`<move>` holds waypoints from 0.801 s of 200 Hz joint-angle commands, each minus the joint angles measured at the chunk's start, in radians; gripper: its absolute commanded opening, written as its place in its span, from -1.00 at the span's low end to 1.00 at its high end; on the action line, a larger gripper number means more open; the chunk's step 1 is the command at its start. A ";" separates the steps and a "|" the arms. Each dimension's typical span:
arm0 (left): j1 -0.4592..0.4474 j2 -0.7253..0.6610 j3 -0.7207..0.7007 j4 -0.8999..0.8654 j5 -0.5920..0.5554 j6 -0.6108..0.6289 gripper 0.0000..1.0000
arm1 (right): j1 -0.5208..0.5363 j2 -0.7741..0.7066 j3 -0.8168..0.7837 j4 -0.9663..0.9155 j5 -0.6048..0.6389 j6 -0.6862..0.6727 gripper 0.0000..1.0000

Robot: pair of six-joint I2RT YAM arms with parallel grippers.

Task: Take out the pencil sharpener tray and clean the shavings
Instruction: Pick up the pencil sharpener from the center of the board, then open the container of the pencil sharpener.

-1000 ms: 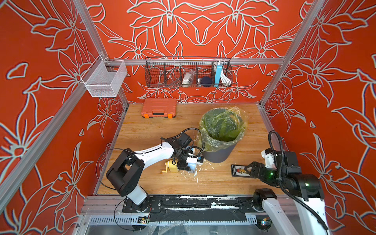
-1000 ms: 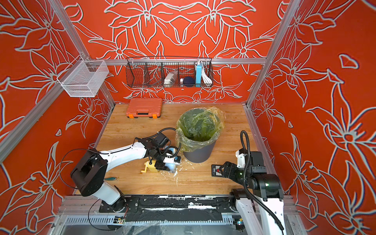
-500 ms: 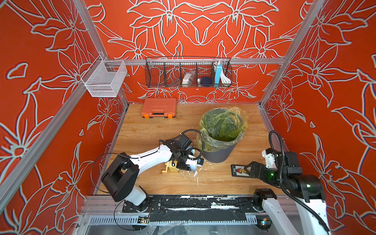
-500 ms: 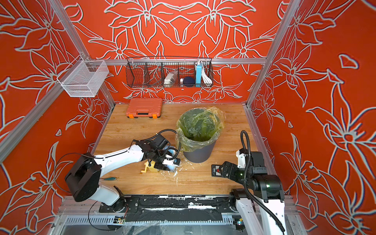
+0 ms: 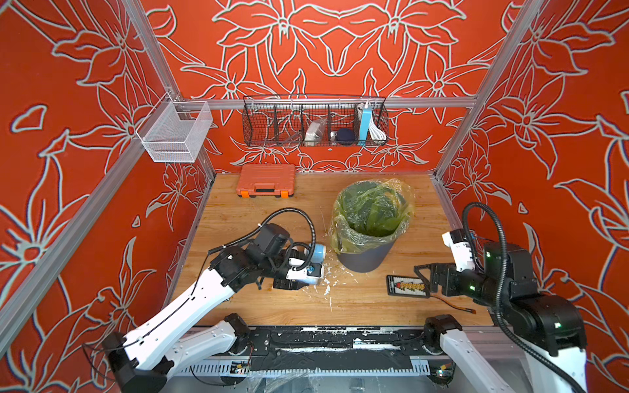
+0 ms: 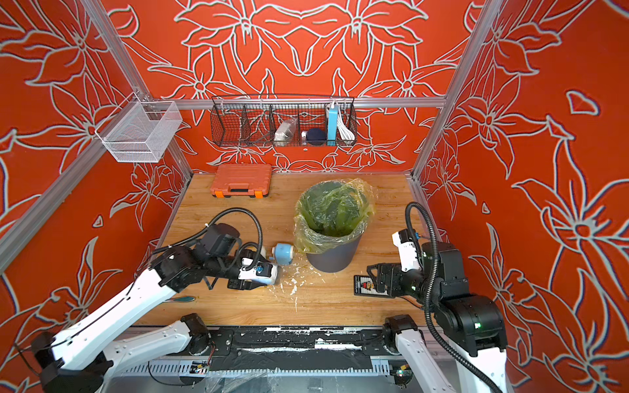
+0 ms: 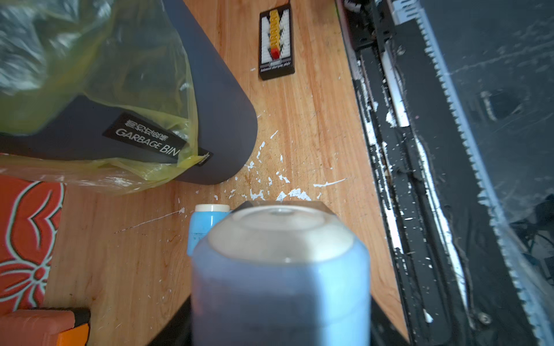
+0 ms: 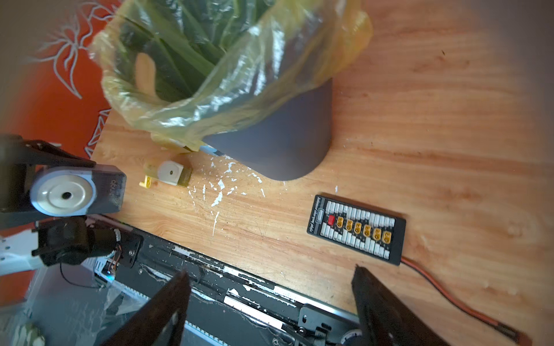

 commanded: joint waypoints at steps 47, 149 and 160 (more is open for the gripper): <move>-0.004 -0.040 0.071 -0.163 0.199 -0.192 -1.00 | 0.209 0.090 0.077 0.107 -0.060 -0.207 0.74; -0.004 -0.113 0.015 -0.069 0.284 -0.374 -1.00 | 0.882 0.145 -0.156 0.556 0.258 -0.176 0.78; -0.005 -0.115 0.021 -0.067 0.279 -0.374 -1.00 | 0.930 0.144 -0.198 0.630 0.271 -0.162 0.78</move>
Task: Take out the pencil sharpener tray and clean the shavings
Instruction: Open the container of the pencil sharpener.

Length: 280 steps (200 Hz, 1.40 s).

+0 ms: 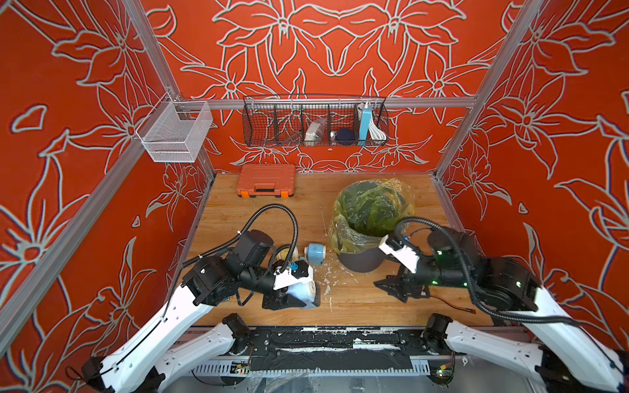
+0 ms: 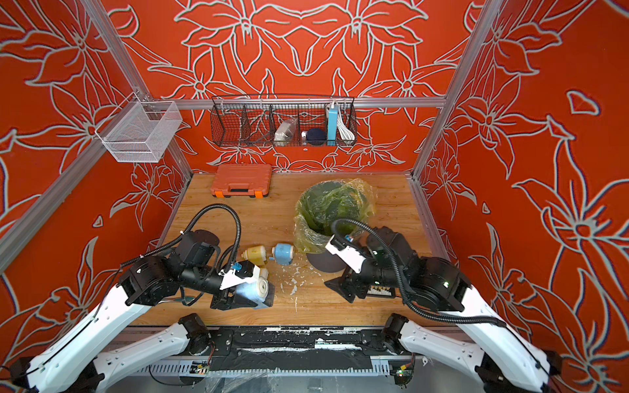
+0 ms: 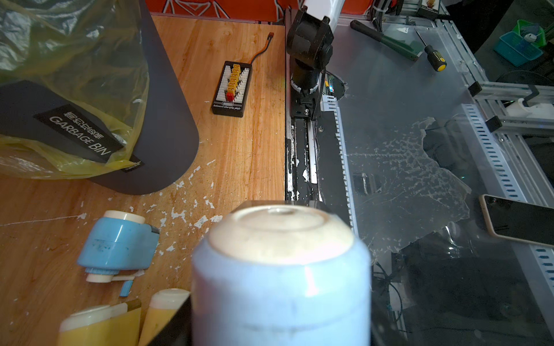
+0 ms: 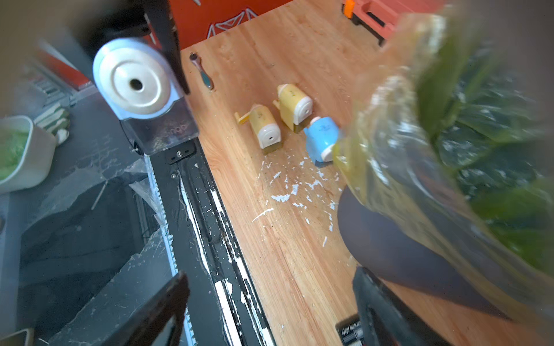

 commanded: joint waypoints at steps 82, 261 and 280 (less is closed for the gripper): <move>-0.005 -0.017 -0.006 0.084 0.071 -0.066 -1.00 | 0.156 0.094 -0.169 0.574 -0.057 0.085 0.76; -0.006 -0.056 -0.008 0.085 0.087 -0.096 -1.00 | 0.181 0.224 -0.179 0.714 -0.293 0.109 0.67; -0.006 -0.056 -0.008 0.085 0.087 -0.097 -1.00 | 0.184 0.232 -0.175 0.716 -0.290 0.110 0.65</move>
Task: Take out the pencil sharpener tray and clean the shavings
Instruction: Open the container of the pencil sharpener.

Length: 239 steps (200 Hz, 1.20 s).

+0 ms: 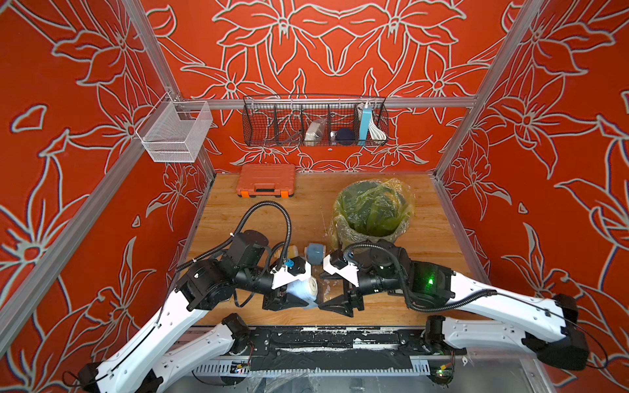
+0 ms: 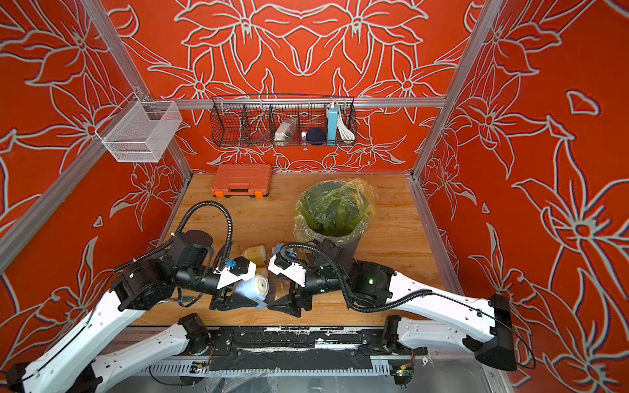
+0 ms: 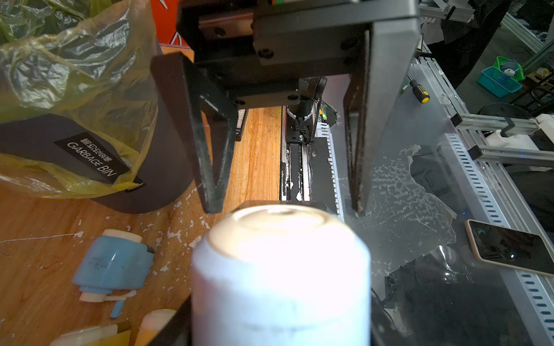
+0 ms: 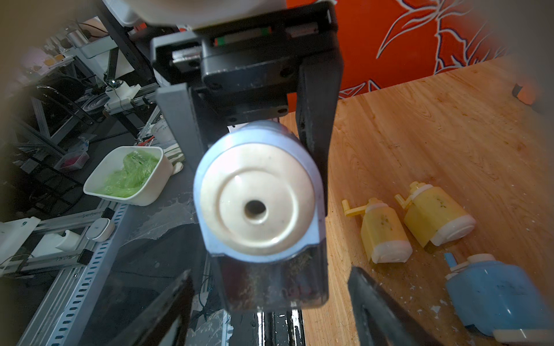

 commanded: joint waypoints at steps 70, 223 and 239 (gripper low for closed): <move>-0.005 -0.018 -0.011 0.021 0.036 -0.018 -1.00 | 0.015 0.027 0.040 0.029 -0.011 -0.001 0.56; -0.005 -0.038 -0.028 0.036 0.035 -0.039 -1.00 | 0.034 0.057 0.047 0.034 -0.001 0.021 0.31; -0.005 -0.040 -0.028 0.034 0.034 -0.039 -1.00 | 0.035 0.051 0.044 0.040 0.009 0.022 0.25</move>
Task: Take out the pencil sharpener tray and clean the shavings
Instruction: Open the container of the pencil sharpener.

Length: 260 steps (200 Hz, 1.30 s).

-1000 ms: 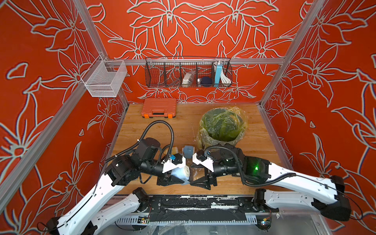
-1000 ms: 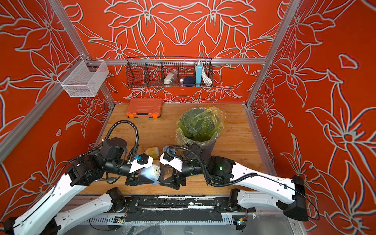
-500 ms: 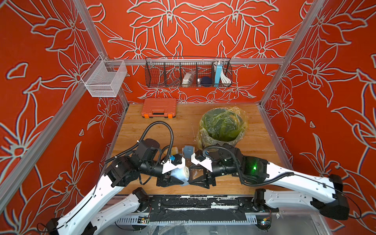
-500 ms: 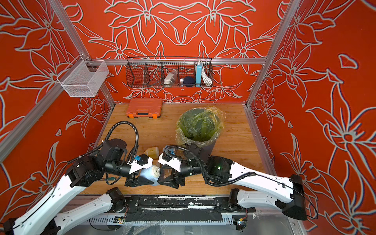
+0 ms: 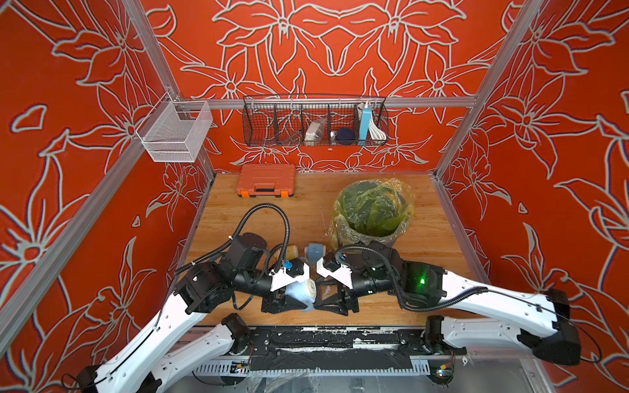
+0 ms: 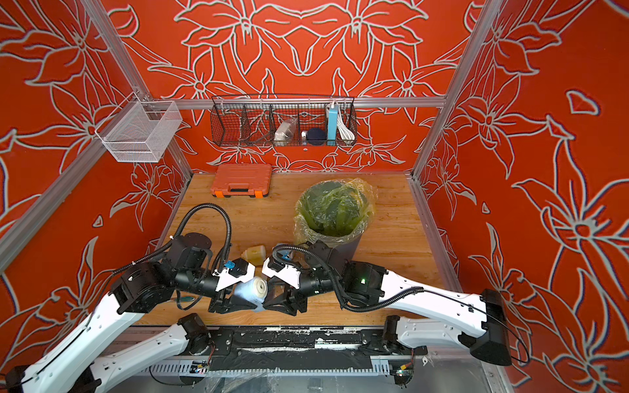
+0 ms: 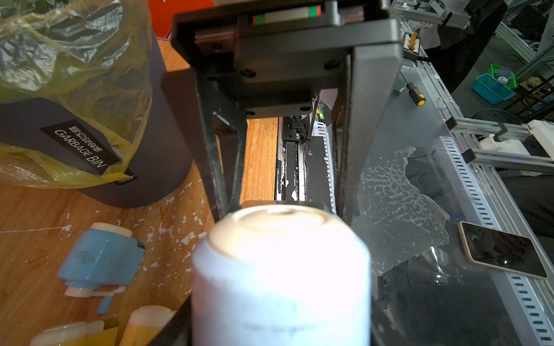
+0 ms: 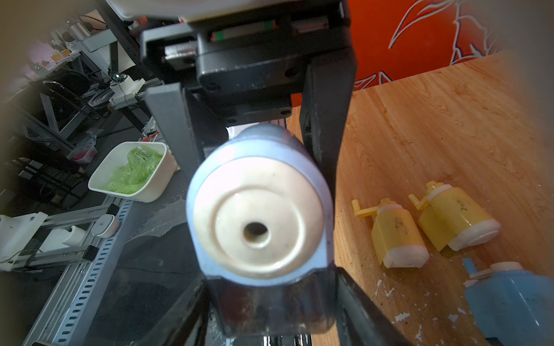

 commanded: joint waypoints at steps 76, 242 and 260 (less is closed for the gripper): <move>-0.005 -0.021 -0.002 0.030 0.025 -0.015 -1.00 | 0.010 0.006 0.038 0.012 0.025 0.034 -0.27; -0.027 -0.022 -0.020 -0.019 0.029 0.005 -1.00 | 0.004 -0.098 0.012 -0.068 0.077 -0.015 -1.00; -0.028 -0.023 -0.023 -0.014 0.027 0.001 -1.00 | 0.002 -0.110 0.008 -0.081 0.084 -0.016 -1.00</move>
